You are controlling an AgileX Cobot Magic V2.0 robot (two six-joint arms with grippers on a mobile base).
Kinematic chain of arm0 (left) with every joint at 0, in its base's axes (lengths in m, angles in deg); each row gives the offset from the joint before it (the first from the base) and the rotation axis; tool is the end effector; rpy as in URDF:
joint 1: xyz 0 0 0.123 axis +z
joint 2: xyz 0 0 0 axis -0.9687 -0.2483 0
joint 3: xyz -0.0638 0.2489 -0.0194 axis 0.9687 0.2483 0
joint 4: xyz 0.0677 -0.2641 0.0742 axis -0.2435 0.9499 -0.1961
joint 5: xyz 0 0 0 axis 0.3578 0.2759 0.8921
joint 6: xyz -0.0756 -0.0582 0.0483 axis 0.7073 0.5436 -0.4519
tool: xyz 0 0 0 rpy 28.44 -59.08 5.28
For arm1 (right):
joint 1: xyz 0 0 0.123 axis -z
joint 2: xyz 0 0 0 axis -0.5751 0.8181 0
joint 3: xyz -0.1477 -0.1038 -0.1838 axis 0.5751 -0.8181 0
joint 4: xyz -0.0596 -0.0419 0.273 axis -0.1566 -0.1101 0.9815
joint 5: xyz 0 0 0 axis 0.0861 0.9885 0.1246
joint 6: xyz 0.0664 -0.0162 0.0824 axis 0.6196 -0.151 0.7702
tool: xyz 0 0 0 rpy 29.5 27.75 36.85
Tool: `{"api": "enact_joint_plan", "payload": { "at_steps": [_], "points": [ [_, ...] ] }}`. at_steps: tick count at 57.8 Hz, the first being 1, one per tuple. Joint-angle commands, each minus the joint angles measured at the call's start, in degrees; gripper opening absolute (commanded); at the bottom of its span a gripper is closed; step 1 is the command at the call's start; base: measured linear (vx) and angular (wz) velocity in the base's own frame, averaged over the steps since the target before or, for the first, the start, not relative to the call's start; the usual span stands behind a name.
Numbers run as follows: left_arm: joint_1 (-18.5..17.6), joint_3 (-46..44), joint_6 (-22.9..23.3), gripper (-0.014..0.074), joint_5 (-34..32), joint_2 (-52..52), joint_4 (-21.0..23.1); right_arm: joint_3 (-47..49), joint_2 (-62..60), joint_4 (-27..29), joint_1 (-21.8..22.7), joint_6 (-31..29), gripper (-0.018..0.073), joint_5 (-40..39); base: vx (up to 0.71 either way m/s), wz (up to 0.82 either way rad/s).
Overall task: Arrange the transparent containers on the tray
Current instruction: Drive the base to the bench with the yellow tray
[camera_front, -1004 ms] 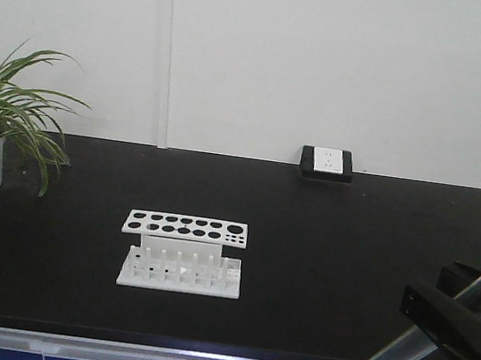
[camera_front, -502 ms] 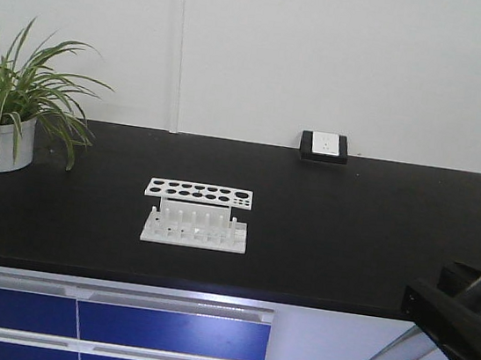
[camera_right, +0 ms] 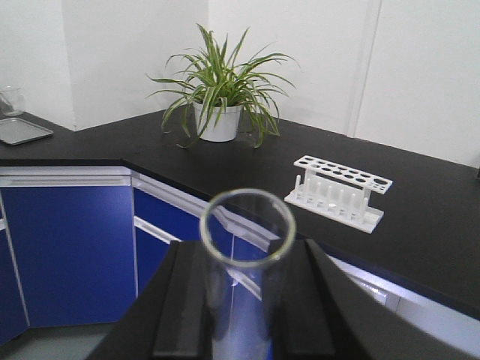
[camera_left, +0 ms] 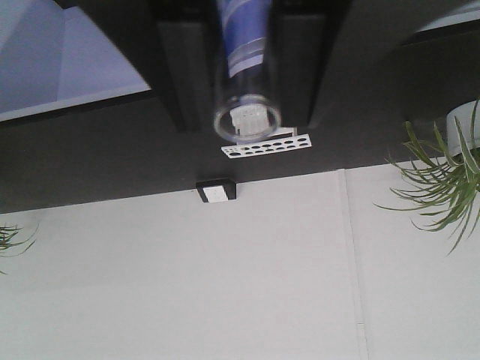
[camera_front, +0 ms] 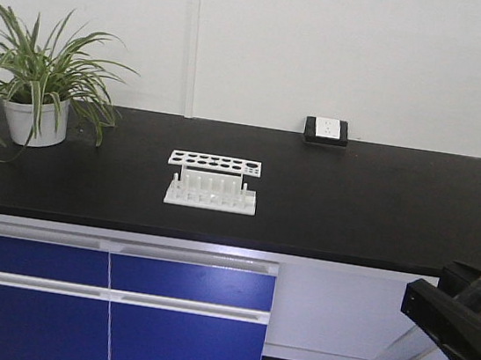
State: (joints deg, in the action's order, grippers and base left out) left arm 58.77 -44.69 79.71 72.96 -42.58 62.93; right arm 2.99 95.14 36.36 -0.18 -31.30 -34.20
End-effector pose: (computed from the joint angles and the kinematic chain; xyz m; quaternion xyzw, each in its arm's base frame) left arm 0.1667 -0.0498 0.3757 0.0782 0.6721 -0.1257 0.7255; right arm 0.1769 0.1229 0.3736 -0.2387 0.6937 0.1796 0.6554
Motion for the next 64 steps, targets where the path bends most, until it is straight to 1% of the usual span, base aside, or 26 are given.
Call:
{"api": "enact_joint_plan", "payload": {
  "at_steps": [1, 37, 49, 64],
  "points": [
    [-0.3, -2.1, 0.2, 0.0085, -4.7, -0.3, 0.0, 1.7, -0.1, -0.7, 0.4, -0.5, 0.0096, -4.9, -0.31, 0.02],
    [-0.3, -2.1, 0.2, 0.0085, -4.7, -0.3, 0.0, 1.7, -0.1, -0.7, 0.4, -0.5, 0.0096, -4.9, -0.27, 0.04],
    [-0.3, -2.1, 0.2, 0.0085, -4.7, -0.3, 0.0, 1.7, -0.1, -0.7, 0.4, -0.5, 0.0096, -4.9, -0.15, 0.29],
    [-0.3, -2.1, 0.2, 0.0085, -4.7, -0.3, 0.0, 1.7, -0.1, -0.7, 0.4, -0.5, 0.0096, -4.9, -0.10, 0.47]
  ]
}}
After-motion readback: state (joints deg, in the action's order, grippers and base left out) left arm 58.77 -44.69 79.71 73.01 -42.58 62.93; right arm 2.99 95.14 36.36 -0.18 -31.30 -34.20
